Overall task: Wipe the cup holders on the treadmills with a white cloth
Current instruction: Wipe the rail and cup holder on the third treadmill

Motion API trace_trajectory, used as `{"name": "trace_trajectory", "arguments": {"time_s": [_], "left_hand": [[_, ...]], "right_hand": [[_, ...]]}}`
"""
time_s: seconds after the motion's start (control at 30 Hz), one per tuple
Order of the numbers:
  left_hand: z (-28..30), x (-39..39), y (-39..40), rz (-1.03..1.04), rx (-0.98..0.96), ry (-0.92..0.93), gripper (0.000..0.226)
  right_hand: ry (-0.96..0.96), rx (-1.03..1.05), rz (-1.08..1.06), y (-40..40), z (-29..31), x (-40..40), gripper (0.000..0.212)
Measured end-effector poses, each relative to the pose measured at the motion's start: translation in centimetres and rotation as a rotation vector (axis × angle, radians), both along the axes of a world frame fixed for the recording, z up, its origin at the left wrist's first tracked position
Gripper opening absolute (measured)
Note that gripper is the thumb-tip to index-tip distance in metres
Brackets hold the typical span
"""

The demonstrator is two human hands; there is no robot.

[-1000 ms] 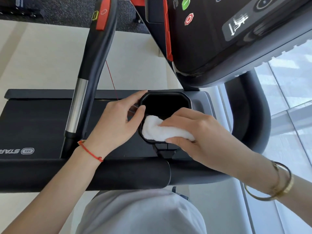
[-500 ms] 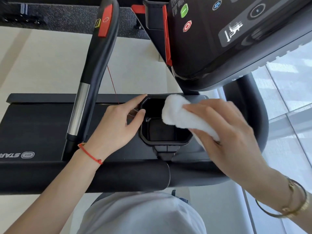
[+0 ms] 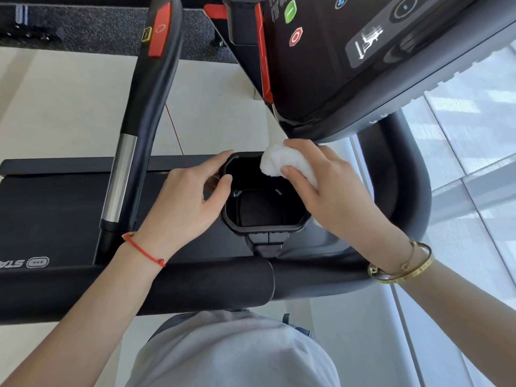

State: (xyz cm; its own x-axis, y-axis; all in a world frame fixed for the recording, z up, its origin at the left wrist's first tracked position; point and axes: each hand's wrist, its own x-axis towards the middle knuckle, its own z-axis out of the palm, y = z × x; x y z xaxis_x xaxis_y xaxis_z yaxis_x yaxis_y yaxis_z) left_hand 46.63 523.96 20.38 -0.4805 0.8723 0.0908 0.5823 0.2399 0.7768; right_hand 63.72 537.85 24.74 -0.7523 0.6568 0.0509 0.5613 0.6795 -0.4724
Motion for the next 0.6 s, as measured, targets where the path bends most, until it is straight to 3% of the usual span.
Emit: {"name": "trace_trajectory", "arguments": {"time_s": [0.27, 0.6], "left_hand": [[0.2, 0.3, 0.0, 0.008, -0.012, 0.02, 0.045], [1.2, 0.3, -1.1, -0.027, -0.163, 0.135, 0.054]], "right_hand": [[-0.009, -0.042, 0.041, -2.0, 0.6, 2.6, 0.038], [0.061, 0.105, 0.059, -0.4, -1.0, 1.7, 0.037]]}}
